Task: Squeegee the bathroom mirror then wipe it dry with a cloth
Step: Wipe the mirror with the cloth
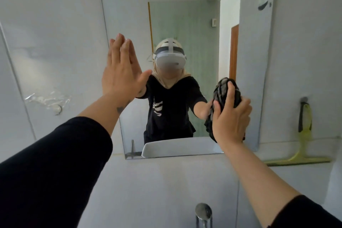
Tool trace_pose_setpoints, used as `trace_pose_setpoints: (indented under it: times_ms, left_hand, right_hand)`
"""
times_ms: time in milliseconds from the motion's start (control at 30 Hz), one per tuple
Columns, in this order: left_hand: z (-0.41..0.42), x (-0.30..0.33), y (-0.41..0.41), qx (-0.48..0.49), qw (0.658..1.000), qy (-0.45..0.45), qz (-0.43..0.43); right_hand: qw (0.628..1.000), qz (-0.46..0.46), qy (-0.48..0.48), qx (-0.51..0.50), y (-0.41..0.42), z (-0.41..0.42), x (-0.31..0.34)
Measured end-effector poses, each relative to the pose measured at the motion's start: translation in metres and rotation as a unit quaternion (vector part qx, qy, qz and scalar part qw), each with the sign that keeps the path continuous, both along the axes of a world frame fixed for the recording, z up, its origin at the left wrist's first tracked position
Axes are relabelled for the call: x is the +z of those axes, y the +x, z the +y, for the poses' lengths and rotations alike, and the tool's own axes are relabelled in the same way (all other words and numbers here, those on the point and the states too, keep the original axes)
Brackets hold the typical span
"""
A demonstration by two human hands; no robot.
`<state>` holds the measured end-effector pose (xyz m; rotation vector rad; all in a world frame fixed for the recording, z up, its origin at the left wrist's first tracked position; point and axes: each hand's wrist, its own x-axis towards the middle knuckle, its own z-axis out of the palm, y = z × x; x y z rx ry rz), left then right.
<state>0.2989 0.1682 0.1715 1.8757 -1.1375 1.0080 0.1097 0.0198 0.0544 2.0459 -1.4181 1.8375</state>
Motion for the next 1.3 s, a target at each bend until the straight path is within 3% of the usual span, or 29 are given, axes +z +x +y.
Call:
trace_pose_setpoints:
  times_ms: [100, 433, 700, 1300]
  left_hand:
    - [0.004, -0.014, 0.008, 0.001, 1.0, -0.017, -0.022]
    - [0.039, -0.072, 0.038, 0.004, 0.999, 0.011, 0.032]
    - [0.036, -0.109, 0.042, -0.018, 0.997, 0.019, 0.075]
    - [0.002, -0.149, 0.003, 0.002, 0.993, 0.007, 0.117]
  right_hand:
    - [0.997, 0.042, -0.054, 0.024, 0.029, 0.022, 0.001]
    - [0.952, 0.247, -0.172, 0.055, 0.13, 0.095, -0.017]
    - [0.905, 0.327, -0.261, 0.073, 0.128, 0.086, -0.055]
    - [0.989, 0.134, -0.057, -0.001, -0.033, -0.021, -0.06]
